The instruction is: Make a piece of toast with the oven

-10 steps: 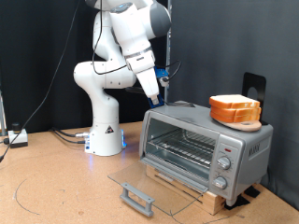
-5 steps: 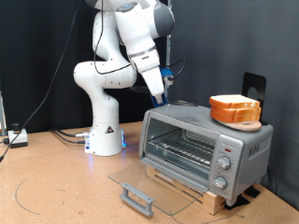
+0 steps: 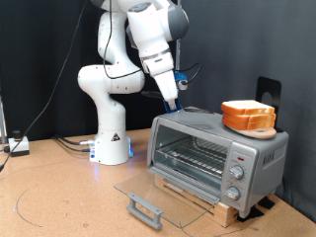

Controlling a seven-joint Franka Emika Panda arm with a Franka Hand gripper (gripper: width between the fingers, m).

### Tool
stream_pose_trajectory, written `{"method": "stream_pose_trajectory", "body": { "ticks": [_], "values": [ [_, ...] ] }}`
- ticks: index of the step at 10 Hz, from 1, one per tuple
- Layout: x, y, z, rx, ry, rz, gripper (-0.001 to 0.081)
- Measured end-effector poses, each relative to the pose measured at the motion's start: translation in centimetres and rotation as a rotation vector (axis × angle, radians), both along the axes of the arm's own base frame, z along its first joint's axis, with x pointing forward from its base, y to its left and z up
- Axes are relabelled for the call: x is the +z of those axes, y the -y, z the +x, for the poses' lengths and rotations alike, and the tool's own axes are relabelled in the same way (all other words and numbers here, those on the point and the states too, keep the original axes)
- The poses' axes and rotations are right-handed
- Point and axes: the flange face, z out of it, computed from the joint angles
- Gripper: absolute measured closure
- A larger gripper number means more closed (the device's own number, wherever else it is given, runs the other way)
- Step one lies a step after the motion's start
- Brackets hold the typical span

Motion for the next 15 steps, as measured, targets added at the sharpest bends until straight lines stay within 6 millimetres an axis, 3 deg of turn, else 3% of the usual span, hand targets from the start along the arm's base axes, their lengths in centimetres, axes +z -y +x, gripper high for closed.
{"method": "stream_pose_trajectory", "body": {
  "ticks": [10,15],
  "values": [
    [1.5,-2.5,0.9,-0.016,0.041,0.020,0.0410],
    [1.2,-1.4,0.6,-0.017,0.005,0.001,0.0410]
  ]
}}
